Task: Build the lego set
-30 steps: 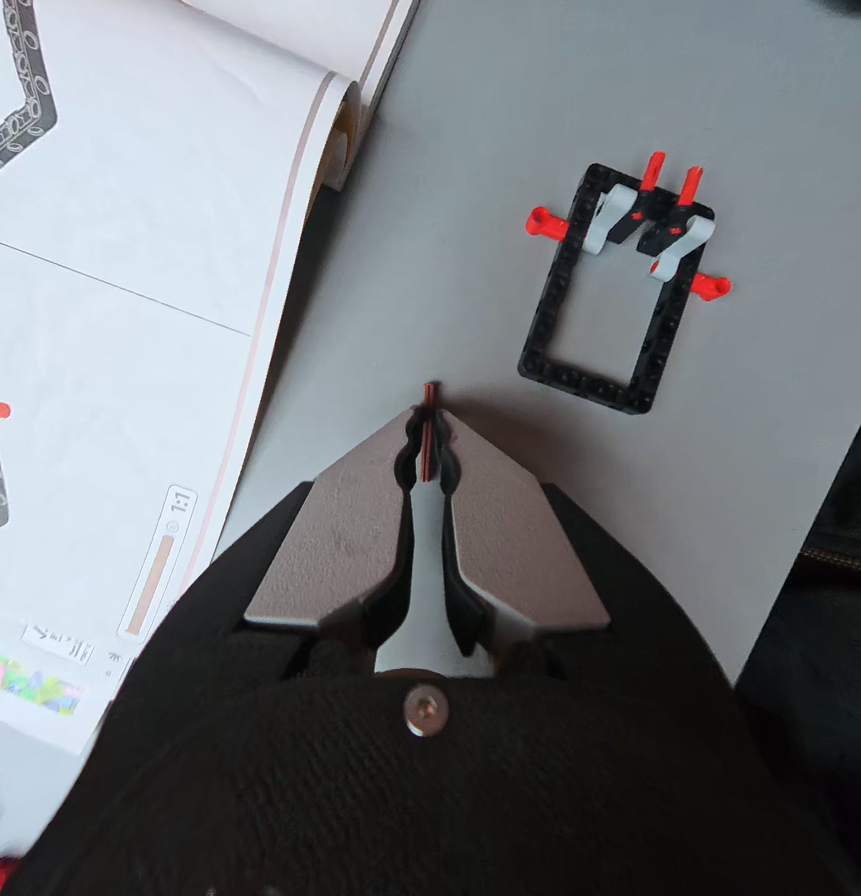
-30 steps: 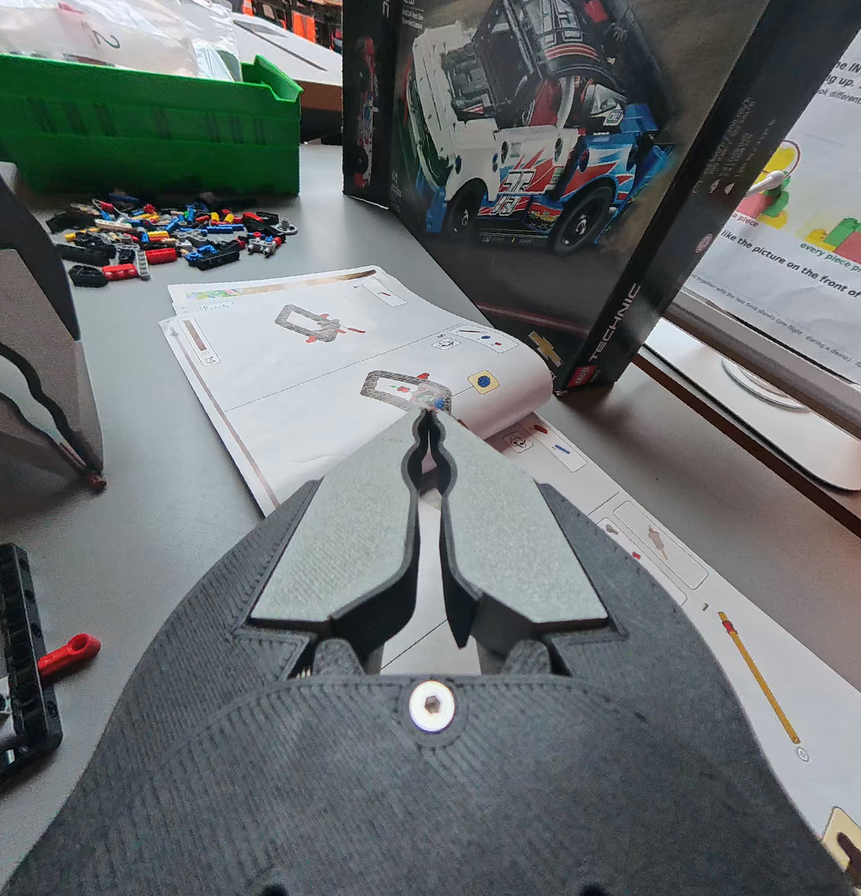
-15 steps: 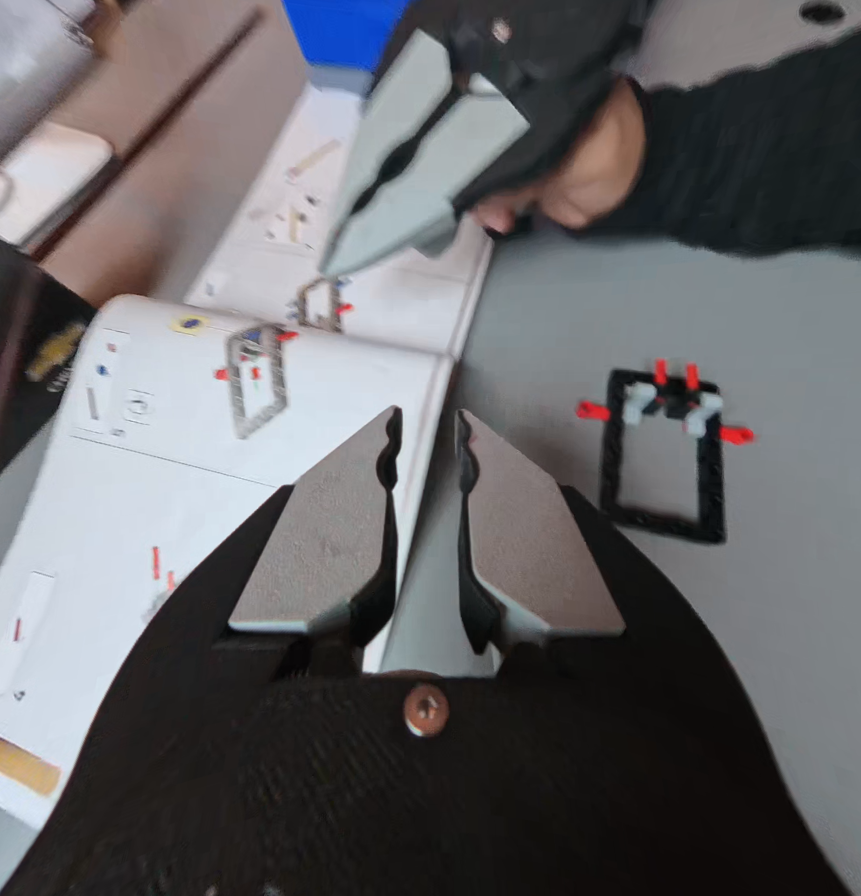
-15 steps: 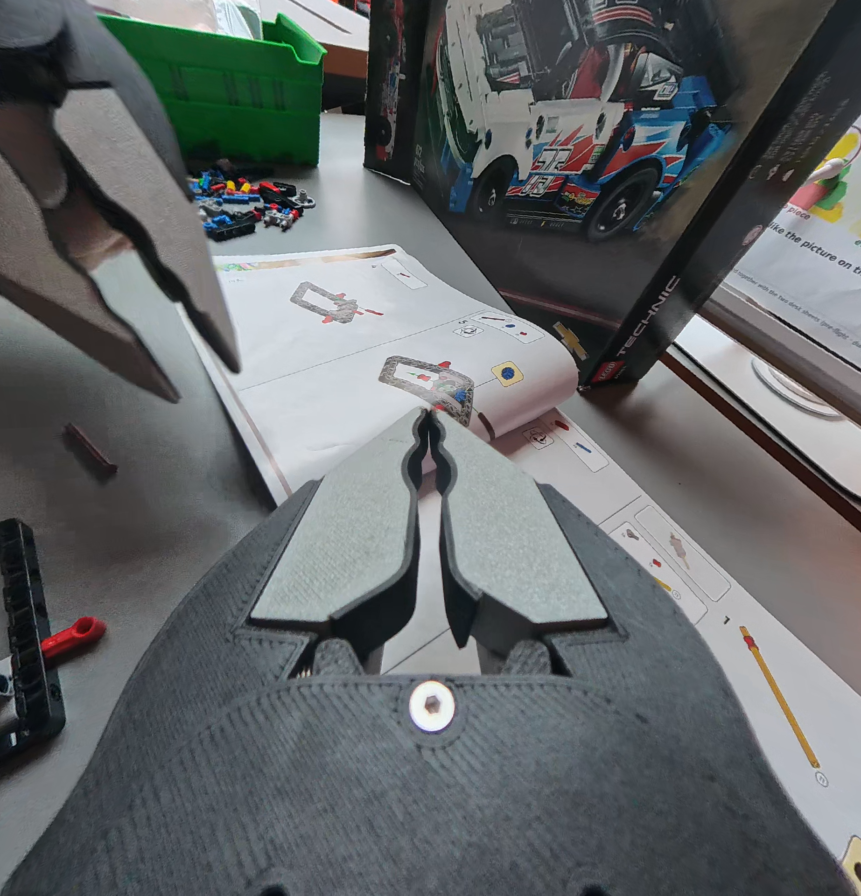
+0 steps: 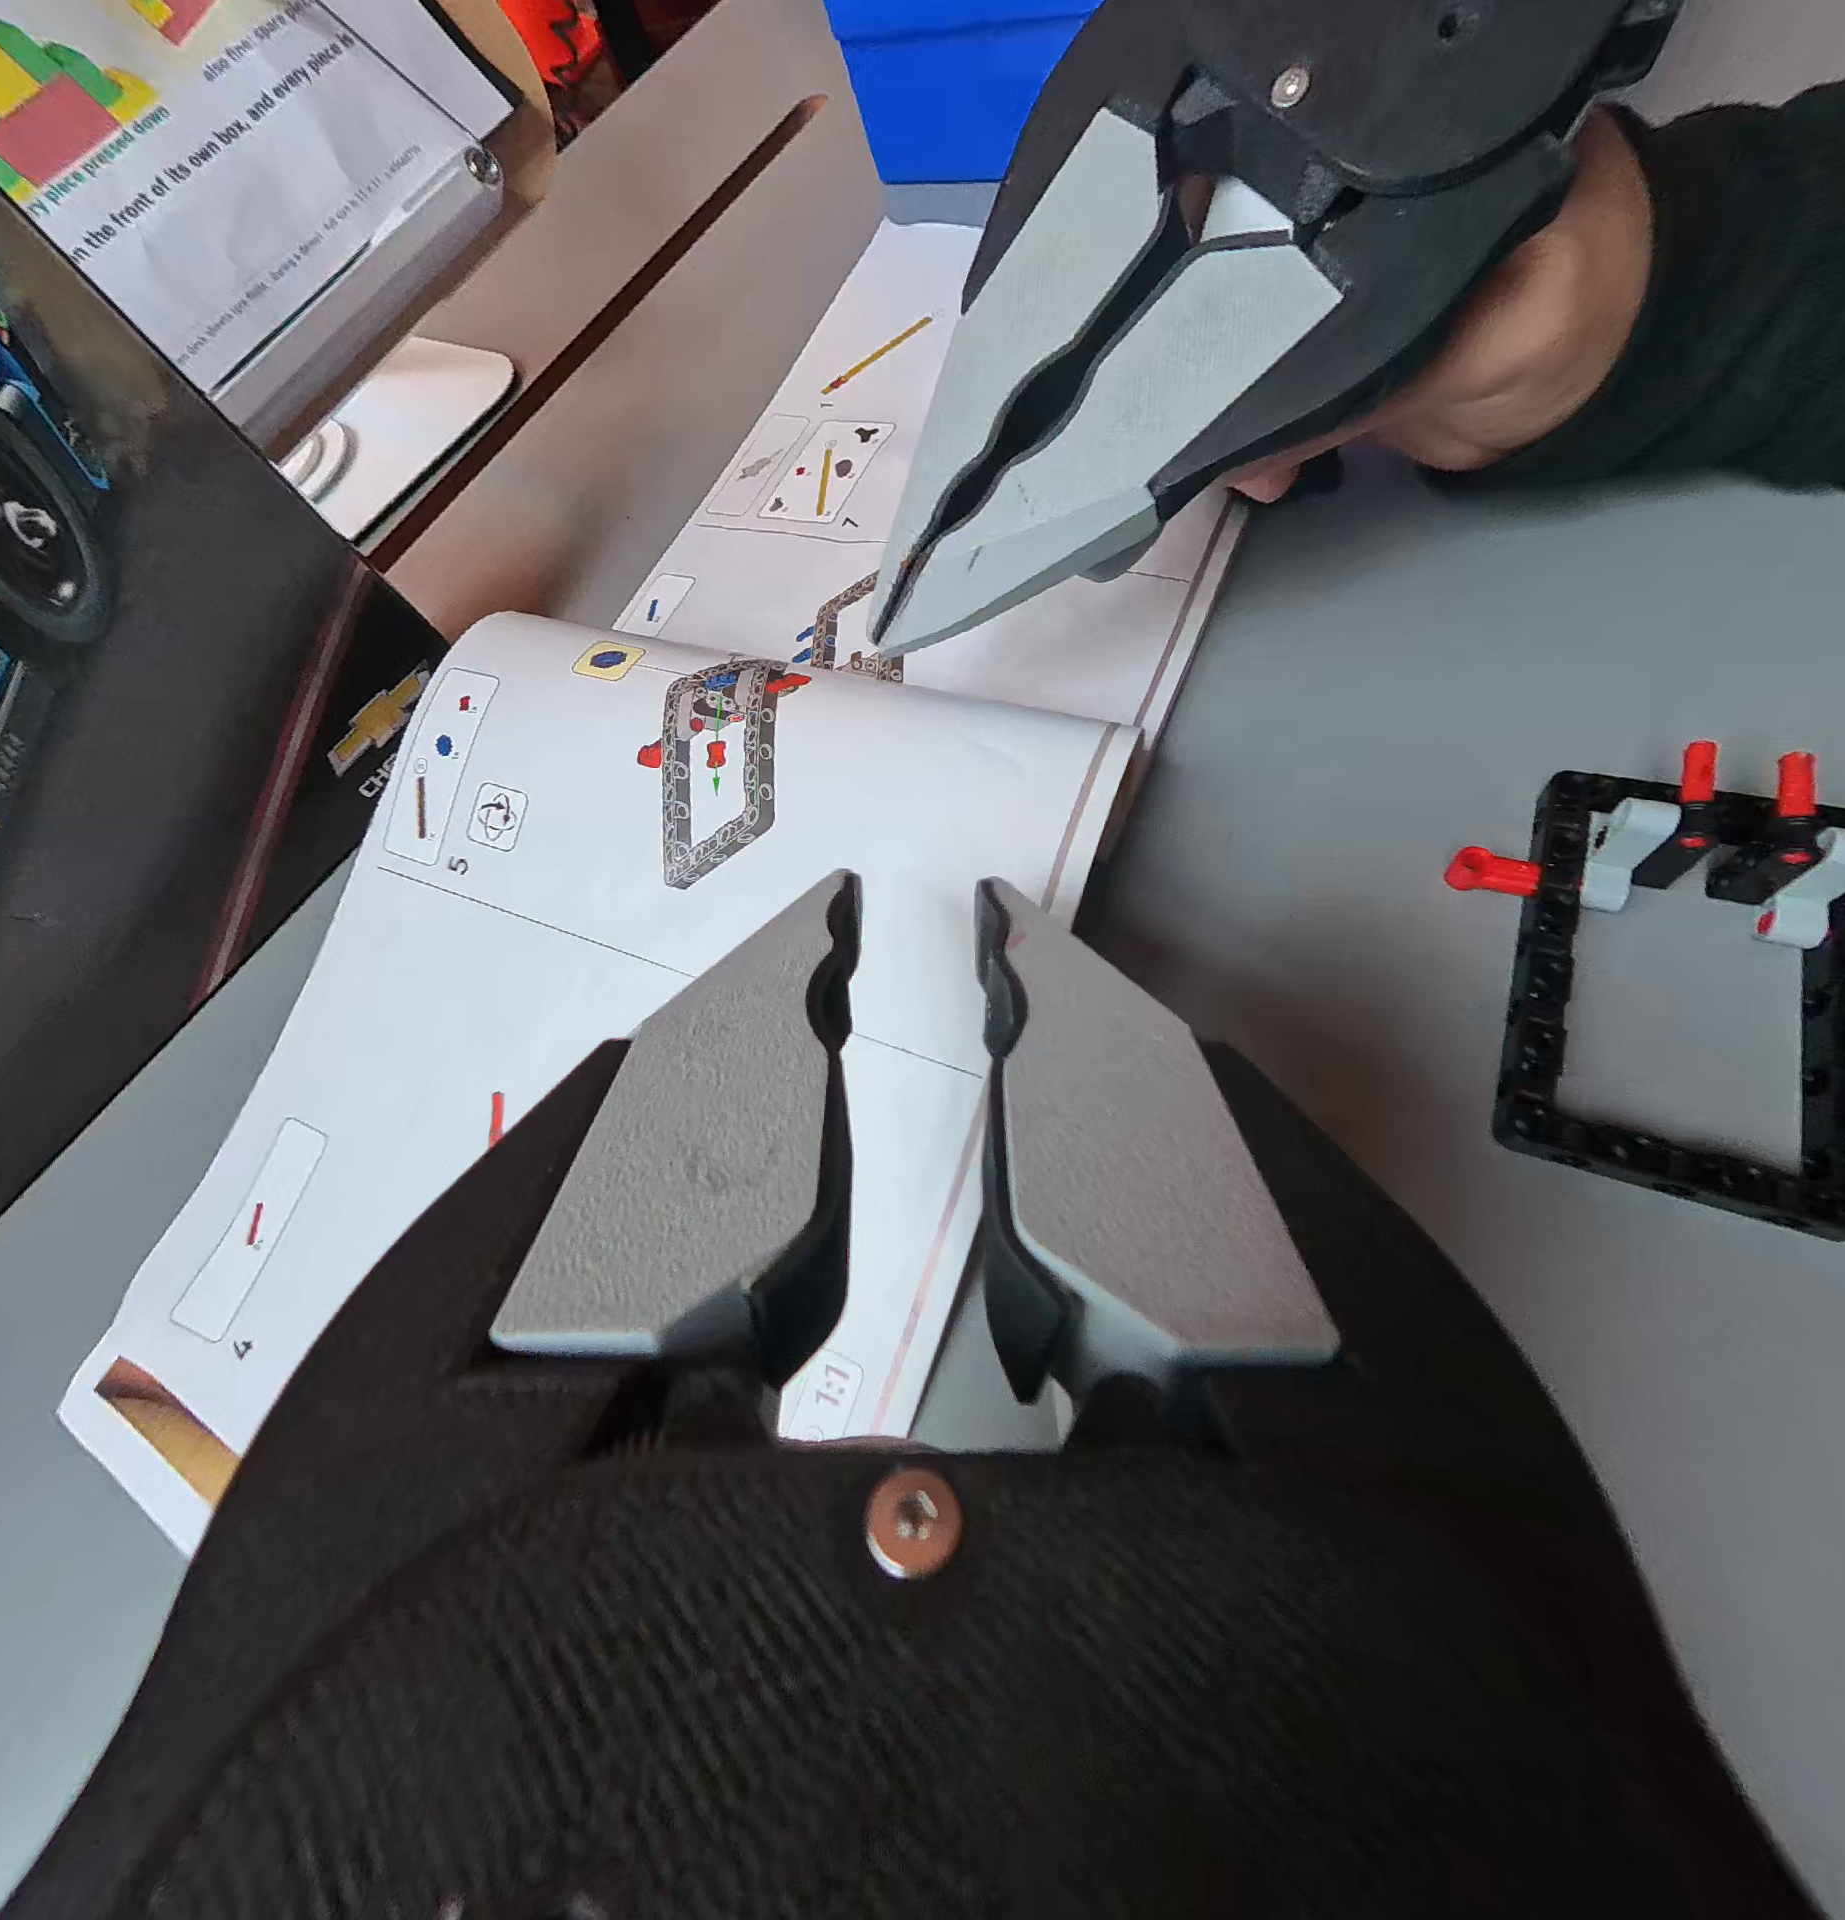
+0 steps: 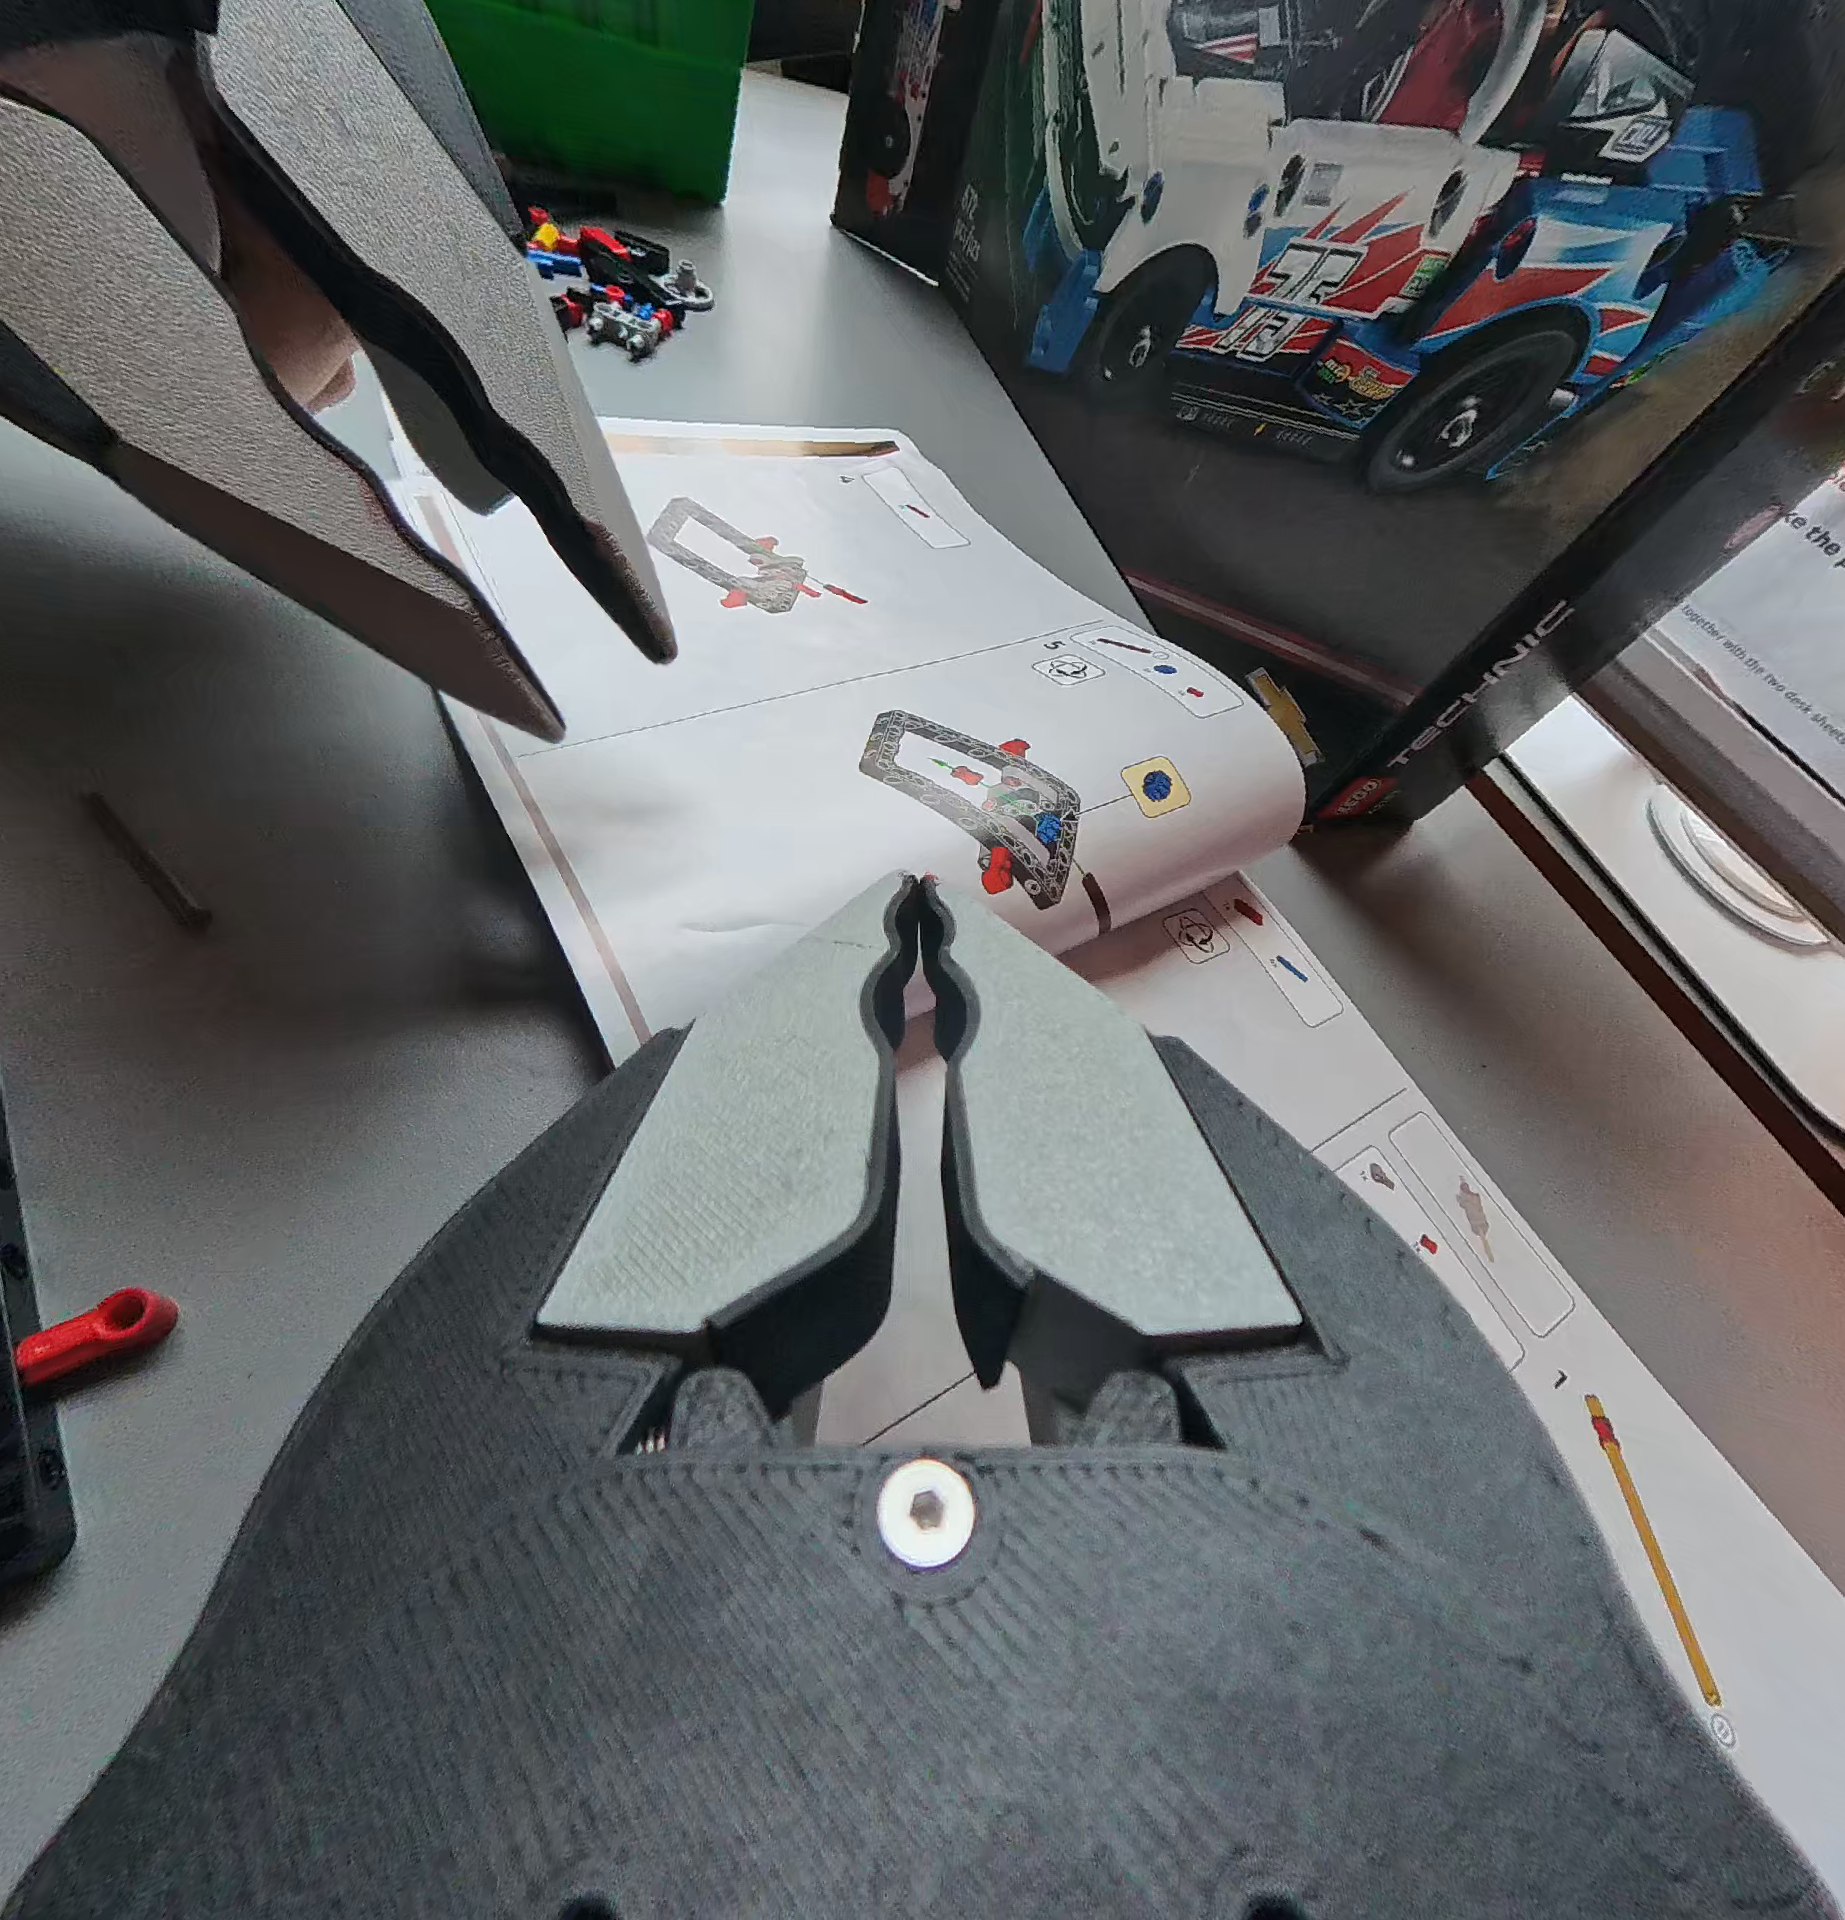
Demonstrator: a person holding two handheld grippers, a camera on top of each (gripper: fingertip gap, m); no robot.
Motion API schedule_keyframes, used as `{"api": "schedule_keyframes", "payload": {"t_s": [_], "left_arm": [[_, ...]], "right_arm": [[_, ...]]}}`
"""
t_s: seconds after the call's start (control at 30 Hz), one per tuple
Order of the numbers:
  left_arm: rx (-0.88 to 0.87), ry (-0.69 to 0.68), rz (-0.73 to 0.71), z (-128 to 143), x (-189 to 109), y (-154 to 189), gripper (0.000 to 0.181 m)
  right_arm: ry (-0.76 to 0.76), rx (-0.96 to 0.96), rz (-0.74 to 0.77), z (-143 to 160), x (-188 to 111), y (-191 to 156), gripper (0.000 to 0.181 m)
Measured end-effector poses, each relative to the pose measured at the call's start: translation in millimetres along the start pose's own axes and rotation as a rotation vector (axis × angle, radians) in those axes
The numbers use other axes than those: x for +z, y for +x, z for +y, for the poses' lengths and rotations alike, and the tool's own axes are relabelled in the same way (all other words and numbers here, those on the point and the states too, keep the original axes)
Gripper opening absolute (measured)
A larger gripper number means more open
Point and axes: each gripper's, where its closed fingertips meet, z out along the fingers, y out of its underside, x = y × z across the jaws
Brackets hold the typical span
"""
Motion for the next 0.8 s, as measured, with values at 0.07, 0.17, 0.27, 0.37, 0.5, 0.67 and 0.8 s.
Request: {"api": "schedule_keyframes", "payload": {"t_s": [0.07,0.17,0.27,0.37,0.5,0.67,0.8], "left_arm": [[0.016,-0.004,-0.031,2.8,1.8,-4.1,0.018],[0.030,-0.038,-0.032,10.8,6.4,-3.8,0.019],[0.027,-0.049,0.008,11.7,6.0,2.3,0.019],[0.086,0.005,0.088,1.9,0.0,19.4,0.017],[0.125,-0.033,0.090,6.7,2.8,26.7,0.014],[0.131,-0.042,0.095,10.0,5.7,27.8,0.013],[0.087,-0.034,0.091,11.3,9.1,24.9,0.009]], "right_arm": [[-0.002,-0.002,-0.004,0.4,0.2,-0.7,0.000],[0.003,-0.003,-0.006,-0.1,-0.5,-1.0,0.000],[0.007,-0.001,-0.007,-0.5,-0.9,-1.1,0.000],[0.004,-0.008,-0.007,-0.2,-0.7,-2.0,0.000],[-0.001,-0.017,-0.007,0.4,-0.2,-2.8,0.000],[0.002,-0.008,-0.008,0.2,-0.5,-2.2,0.000],[-0.004,-0.006,-0.013,1.1,0.2,-2.5,0.000]]}}
